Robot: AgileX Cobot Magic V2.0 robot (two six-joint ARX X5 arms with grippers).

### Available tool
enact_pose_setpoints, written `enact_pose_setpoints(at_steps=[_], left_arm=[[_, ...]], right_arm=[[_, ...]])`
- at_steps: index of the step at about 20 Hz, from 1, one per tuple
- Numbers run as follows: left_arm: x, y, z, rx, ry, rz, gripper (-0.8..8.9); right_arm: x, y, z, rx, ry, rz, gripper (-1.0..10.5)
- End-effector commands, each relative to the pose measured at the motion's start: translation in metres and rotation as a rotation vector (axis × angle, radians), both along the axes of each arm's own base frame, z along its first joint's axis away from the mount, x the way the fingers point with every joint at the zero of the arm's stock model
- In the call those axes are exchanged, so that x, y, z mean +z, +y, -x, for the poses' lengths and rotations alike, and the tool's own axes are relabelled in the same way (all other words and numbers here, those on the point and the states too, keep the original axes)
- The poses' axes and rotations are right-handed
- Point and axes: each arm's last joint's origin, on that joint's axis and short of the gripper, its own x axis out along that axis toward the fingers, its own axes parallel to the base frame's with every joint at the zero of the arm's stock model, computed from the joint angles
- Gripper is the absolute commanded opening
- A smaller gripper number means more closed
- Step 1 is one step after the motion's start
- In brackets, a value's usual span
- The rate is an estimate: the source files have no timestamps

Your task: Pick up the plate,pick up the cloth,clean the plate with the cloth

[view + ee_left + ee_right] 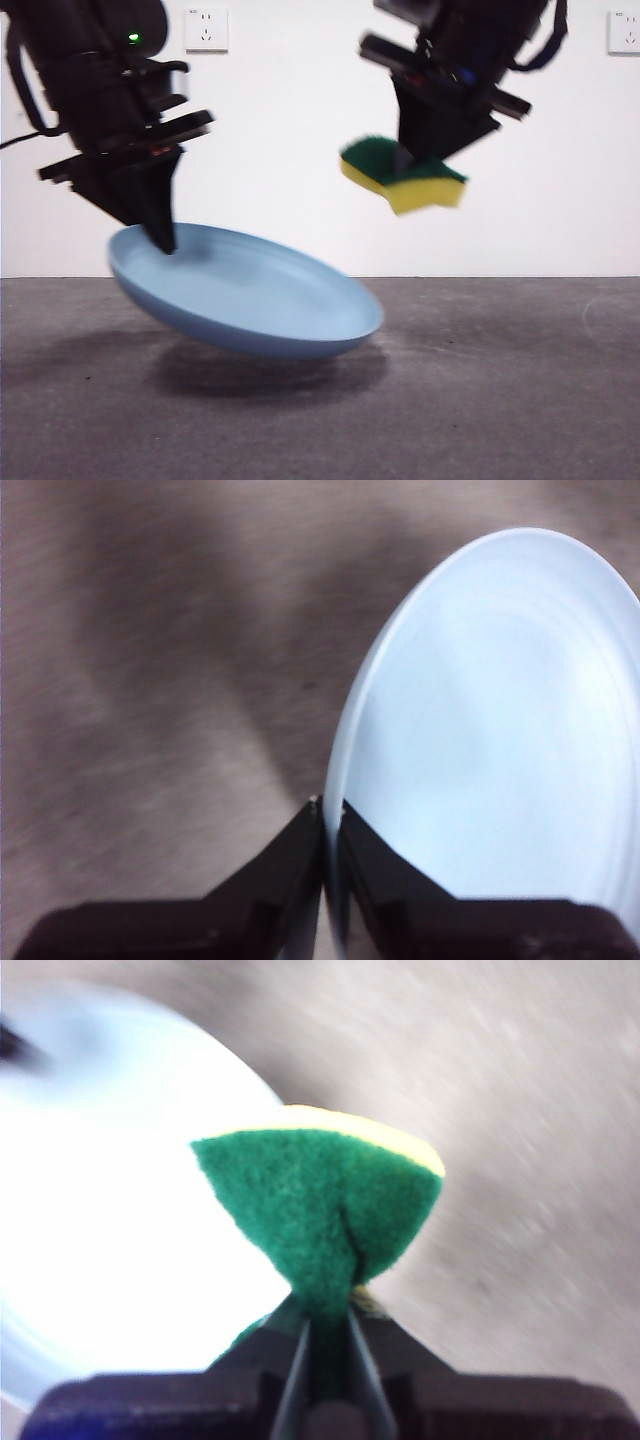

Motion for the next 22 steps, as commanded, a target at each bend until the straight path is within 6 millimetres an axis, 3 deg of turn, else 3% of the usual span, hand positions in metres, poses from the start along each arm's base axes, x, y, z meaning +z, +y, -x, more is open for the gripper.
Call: enact_pose_setpoints(at_steps=[1, 5, 12, 15, 18, 22], left_arm=[[0.002, -0.015, 0.005, -0.023, -0.016, 0.036, -0.08], [0.004, -0.028, 0.009, -0.083, -0.020, 0.086, -0.08], [0.008, -0.030, 0.003, -0.038, -0.073, 0.141, -0.08], [0.008, -0.028, 0.002, -0.037, -0.074, 0.149, -0.08], [0.009, -0.025, 0.001, -0.094, -0.012, 0.258, -0.08], [0.010, -0.025, 0.005, -0.156, 0.060, 0.350, -0.08]], right_arm=[[-0.006, 0.016, 0.004, 0.030, 0.008, -0.015, -0.2], [-0.024, 0.049, 0.013, 0.101, 0.033, -0.020, -0.2], [-0.038, 0.077, 0.034, 0.195, 0.122, -0.025, -0.2], [-0.044, 0.073, 0.043, 0.204, 0.189, 0.061, -0.2], [-0.050, 0.056, 0.043, 0.143, 0.175, 0.286, -0.2], [-0.048, 0.035, 0.019, -0.055, 0.029, 0.418, -0.2]])
